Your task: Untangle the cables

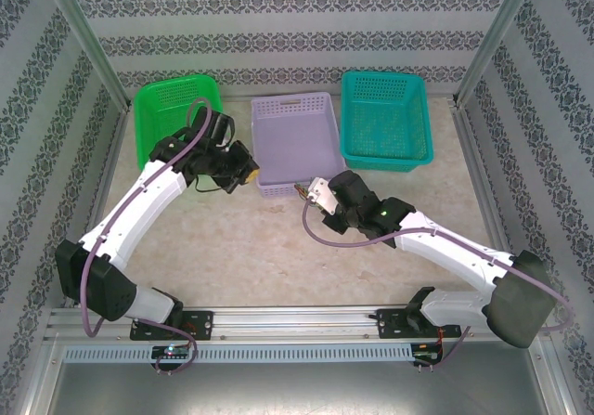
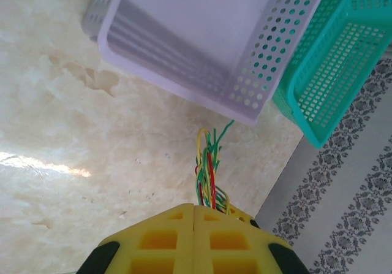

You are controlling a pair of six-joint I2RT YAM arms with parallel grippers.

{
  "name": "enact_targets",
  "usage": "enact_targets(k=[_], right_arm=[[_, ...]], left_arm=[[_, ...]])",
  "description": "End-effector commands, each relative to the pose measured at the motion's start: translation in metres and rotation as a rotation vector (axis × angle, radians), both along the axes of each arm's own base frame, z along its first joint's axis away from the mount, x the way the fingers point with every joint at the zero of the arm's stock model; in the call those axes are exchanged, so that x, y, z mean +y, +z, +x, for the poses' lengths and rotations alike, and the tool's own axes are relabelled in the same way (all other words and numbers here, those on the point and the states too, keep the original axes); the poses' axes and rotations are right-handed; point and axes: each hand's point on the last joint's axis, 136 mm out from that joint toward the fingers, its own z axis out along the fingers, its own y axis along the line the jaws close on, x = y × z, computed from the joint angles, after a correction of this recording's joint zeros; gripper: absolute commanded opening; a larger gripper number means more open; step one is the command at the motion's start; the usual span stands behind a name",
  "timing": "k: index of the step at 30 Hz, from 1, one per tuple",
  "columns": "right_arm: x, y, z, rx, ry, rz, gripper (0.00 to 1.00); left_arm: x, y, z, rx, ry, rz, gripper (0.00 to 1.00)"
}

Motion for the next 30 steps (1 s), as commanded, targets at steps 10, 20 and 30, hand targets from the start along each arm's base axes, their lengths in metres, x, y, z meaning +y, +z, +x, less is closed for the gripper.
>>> enact_targets(k=[10, 20, 30], right_arm=[[0.009, 0.019, 0.001, -0.036, 0.018, 0.027, 0.00], [0.022, 0.023, -0.004, -0.059, 0.054, 0.015, 0.00], [0.022, 0.021, -0.002, -0.067, 0.047, 0.004, 0.00]], left_arm=[[-0.092, -0.022, -0.027, 0.111, -0.180, -0.075, 0.43], [-0.106, -0.040, -0.016, 0.127, -0.189, -0.055, 0.32], [-0.101, -0.039, -0.020, 0.133, -0.202, -0.026, 0.12]])
